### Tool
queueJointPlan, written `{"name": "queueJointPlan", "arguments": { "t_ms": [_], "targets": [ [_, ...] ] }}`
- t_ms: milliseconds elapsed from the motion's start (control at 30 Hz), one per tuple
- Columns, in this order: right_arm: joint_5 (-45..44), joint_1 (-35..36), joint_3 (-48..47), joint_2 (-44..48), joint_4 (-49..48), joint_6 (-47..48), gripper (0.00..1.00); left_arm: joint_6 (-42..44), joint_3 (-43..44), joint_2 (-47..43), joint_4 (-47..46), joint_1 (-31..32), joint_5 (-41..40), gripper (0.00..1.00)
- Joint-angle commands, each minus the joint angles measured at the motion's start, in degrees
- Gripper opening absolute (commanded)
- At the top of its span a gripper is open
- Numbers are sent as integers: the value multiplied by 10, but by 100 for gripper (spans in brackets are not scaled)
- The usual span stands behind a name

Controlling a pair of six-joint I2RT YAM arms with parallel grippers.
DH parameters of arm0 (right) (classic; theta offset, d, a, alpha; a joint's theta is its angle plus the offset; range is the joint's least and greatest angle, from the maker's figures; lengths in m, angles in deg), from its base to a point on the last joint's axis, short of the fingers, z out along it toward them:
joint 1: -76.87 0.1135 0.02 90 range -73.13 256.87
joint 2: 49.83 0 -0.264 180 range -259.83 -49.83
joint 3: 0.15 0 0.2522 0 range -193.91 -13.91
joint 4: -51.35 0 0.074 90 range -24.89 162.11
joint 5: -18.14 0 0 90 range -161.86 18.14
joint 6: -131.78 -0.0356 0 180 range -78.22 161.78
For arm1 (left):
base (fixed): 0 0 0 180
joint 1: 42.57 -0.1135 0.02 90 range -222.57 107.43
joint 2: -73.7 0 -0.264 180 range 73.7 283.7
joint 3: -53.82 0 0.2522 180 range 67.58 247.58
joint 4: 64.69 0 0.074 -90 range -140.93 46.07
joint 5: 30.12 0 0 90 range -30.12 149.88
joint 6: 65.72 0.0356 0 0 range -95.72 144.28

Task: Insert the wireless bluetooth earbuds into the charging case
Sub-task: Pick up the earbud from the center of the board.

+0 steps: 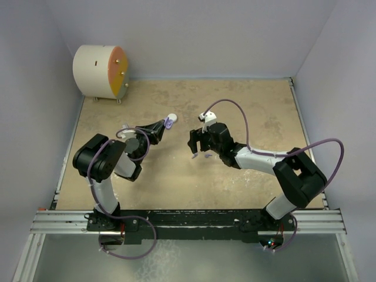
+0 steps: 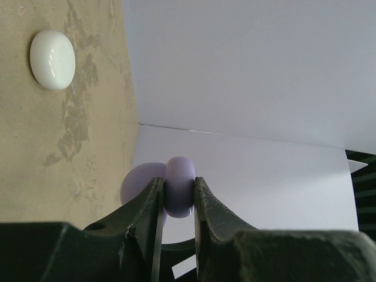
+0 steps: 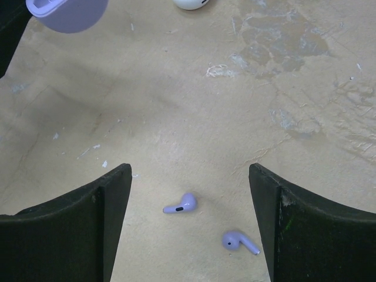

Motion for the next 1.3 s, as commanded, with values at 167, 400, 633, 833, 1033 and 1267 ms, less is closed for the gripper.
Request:
{"name": "queueJointPlan", "arguments": {
  "t_ms": [167, 400, 633, 833, 1033, 1267],
  "targets": [
    [-15, 3, -10, 1, 13, -17, 80, -4, -10, -27, -112, 1, -9, 0],
    [-12, 14, -31, -13, 59, -48, 70, 1, -16, -31, -106, 2, -12, 0],
    [-5, 28, -40, -42, 81, -79, 63, -1, -26, -29, -115, 1, -14, 0],
    [-1, 40, -36, -44, 85, -91, 62, -6, -32, -19, -127, 2, -14, 0],
    [-13, 47, -45, -64, 94, -90, 62, -7, -34, -14, -127, 2, -13, 0],
    [-15, 51, -41, -58, 100, -104, 61, -7, -35, -15, -127, 1, -13, 0]
  ]
}}
